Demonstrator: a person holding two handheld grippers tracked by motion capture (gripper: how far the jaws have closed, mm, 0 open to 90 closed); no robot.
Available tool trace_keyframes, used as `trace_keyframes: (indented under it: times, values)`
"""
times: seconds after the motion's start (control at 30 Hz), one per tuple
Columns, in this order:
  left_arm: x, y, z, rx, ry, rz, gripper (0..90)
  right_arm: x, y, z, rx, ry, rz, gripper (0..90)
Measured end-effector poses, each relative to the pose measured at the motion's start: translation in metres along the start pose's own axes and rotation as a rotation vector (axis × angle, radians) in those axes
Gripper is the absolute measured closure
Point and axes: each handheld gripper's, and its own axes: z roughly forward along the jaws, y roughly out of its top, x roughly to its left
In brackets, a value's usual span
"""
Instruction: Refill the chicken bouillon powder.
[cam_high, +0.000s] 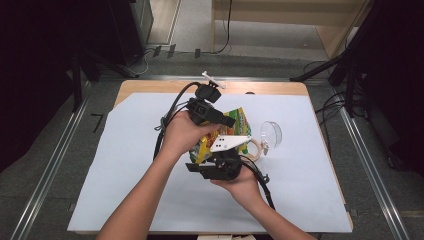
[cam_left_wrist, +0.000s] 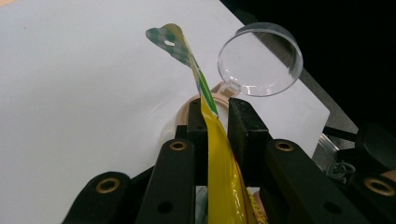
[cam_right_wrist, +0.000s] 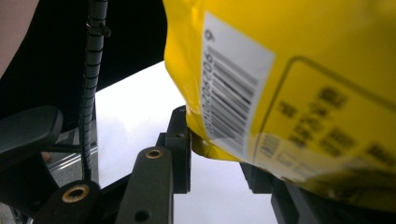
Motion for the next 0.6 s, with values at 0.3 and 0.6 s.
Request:
trace_keyframes:
  times: [0.3,0.6]
  values:
    - [-0.0022,0.0011,-0.0003,0.009,-0.009,0.002,79.5,0.0004,-0.0009,0.0000,-0.009,0.003,-0.001,69.8]
    - [-0.0058,0.0043,-0.0017,0.028,0.002,0.016,79.8,0.0014,-0.0007,-0.0007,-0.032,0.015,0.007,70.4]
